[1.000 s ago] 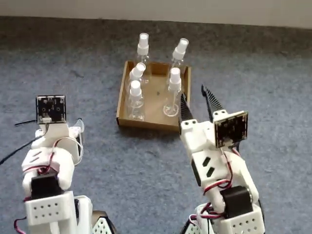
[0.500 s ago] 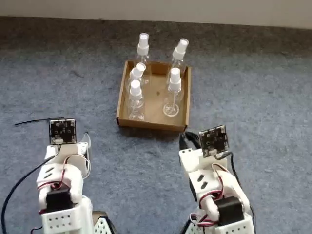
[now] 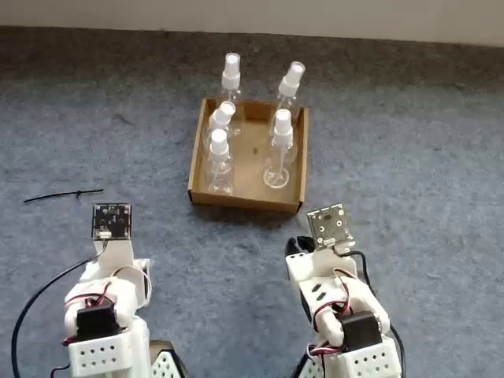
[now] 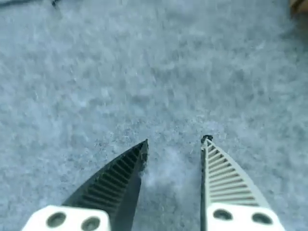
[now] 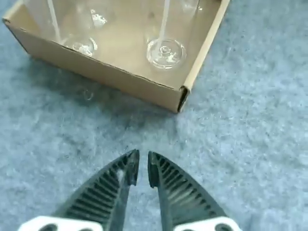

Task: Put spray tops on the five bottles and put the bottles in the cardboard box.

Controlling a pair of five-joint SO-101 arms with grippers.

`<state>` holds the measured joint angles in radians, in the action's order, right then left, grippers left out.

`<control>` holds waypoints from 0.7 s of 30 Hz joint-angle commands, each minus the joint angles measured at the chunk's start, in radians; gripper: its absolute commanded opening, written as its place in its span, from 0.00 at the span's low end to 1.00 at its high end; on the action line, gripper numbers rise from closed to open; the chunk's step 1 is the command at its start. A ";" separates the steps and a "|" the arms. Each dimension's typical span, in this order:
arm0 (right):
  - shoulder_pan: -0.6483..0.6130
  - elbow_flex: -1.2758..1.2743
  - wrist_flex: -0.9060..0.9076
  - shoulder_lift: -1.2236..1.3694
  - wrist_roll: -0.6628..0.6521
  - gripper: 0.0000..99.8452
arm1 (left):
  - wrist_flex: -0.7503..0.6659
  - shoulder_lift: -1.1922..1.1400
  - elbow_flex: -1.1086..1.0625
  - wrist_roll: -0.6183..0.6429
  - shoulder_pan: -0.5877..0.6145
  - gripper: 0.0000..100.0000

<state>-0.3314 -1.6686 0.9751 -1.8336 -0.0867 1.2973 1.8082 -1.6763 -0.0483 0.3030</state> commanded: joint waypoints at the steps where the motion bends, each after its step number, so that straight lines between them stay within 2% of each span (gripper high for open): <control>1: 0.013 -0.131 0.021 -0.001 -0.006 0.00 | 0.054 0.013 -0.019 0.011 0.004 0.17; 13: 0.005 -0.130 0.191 -0.001 -0.012 0.00 | 0.054 0.013 -0.019 0.011 0.004 0.17; 21: 0.005 -0.130 0.197 -0.001 -0.012 0.00 | 0.054 0.013 -0.019 0.011 0.004 0.17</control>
<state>-0.3299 -1.6686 1.1699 -1.8336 -0.0867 1.3464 1.8082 -1.6763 -0.0453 0.3030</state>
